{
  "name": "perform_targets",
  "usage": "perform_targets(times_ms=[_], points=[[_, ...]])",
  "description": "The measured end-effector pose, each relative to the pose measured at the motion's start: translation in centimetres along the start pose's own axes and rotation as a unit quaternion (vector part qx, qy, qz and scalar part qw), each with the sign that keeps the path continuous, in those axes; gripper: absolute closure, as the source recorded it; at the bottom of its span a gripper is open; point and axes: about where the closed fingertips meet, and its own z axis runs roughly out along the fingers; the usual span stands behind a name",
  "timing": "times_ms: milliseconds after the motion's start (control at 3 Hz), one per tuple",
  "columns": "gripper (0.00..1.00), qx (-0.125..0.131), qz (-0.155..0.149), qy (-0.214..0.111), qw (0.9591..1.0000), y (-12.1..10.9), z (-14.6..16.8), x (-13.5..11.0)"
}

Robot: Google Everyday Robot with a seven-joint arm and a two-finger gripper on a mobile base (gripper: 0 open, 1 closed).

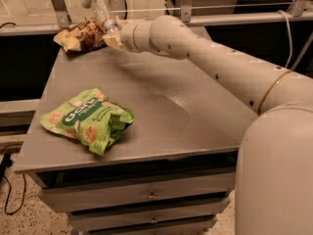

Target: Move water bottle near green rice chip bag

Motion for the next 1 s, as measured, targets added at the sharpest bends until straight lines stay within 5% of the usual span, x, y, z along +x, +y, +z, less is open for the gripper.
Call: perform_targets(times_ms=[667,1000], points=[[1.00,-0.057,-0.059,0.019,0.9964,-2.7,-11.6,-1.9],[1.00,-0.099,-0.087,0.047,0.9902,-2.2,-17.3,-0.7]])
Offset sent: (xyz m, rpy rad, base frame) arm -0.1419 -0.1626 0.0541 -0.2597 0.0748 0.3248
